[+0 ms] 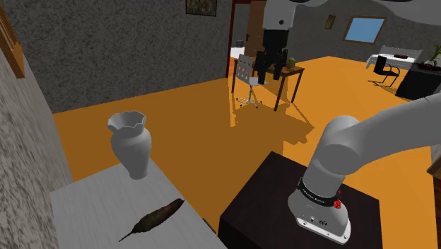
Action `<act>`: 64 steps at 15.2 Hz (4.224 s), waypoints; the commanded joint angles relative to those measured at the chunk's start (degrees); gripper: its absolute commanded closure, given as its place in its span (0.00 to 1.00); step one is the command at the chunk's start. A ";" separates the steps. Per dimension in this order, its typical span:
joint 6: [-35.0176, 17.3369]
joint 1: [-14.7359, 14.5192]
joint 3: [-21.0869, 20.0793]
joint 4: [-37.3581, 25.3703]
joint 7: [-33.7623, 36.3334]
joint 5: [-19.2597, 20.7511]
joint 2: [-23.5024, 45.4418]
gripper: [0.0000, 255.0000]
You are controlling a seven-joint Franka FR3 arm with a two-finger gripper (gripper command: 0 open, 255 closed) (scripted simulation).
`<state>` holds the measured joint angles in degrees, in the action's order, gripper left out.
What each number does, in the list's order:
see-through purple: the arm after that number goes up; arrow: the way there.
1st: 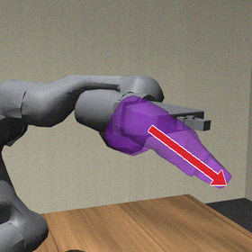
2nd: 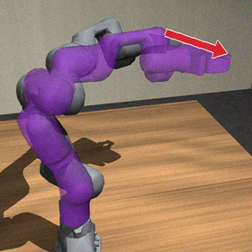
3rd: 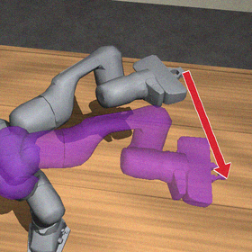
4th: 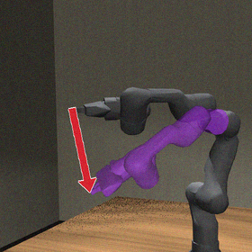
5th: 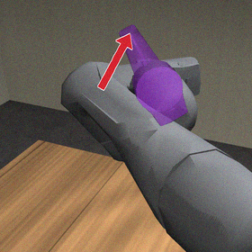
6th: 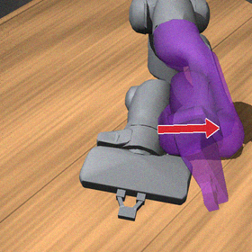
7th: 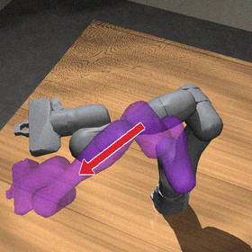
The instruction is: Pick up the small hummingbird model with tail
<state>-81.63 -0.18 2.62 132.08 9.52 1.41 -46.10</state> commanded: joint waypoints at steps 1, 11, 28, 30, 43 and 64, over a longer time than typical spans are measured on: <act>0.00 0.00 0.00 0.00 0.00 0.00 0.00 0.00; -19.67 -7.15 -1.03 7.99 -9.52 -2.53 9.83 0.00; -49.38 -19.05 -5.61 8.19 -26.62 -8.24 36.10 0.00; -52.26 -20.25 -6.45 7.30 -28.62 -8.84 39.49 0.00; -67.45 -26.75 -12.98 -1.62 -39.40 -8.85 61.10 0.00; -76.50 -30.48 -14.31 -7.24 -42.23 -5.53 74.93 1.00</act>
<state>-158.13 -30.66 -11.70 124.84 -32.70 -4.12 28.84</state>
